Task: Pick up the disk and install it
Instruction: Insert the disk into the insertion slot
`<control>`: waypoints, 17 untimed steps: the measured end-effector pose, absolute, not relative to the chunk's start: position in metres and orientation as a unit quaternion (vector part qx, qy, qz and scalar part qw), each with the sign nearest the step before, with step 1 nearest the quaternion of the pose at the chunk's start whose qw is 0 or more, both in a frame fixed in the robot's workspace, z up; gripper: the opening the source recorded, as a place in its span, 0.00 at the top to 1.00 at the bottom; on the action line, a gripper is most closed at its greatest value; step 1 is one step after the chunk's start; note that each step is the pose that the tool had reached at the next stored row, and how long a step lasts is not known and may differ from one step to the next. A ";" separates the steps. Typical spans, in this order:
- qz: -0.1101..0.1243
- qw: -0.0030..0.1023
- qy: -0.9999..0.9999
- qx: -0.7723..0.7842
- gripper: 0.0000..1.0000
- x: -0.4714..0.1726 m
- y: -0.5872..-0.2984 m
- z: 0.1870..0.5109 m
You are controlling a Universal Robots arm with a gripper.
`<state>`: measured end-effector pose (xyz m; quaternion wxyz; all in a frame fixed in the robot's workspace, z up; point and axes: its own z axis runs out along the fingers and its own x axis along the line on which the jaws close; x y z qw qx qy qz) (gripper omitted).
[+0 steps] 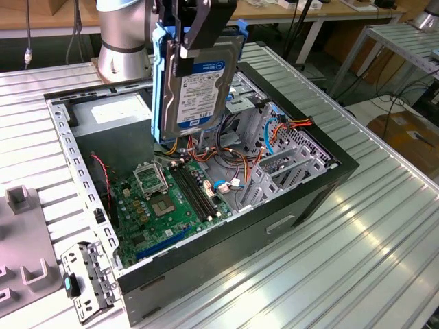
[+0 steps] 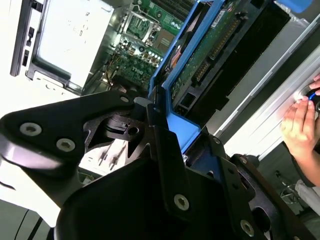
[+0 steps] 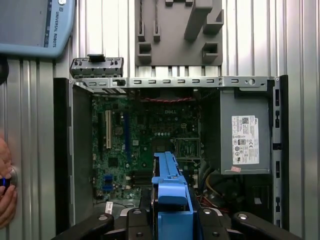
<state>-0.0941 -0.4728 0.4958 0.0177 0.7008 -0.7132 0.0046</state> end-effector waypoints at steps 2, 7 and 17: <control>0.005 0.018 -0.713 0.701 0.63 -0.087 -0.473 0.496; 0.005 0.018 -0.713 0.701 0.63 -0.078 -0.479 0.496; 0.005 0.018 -0.713 0.701 0.63 -0.074 -0.514 0.495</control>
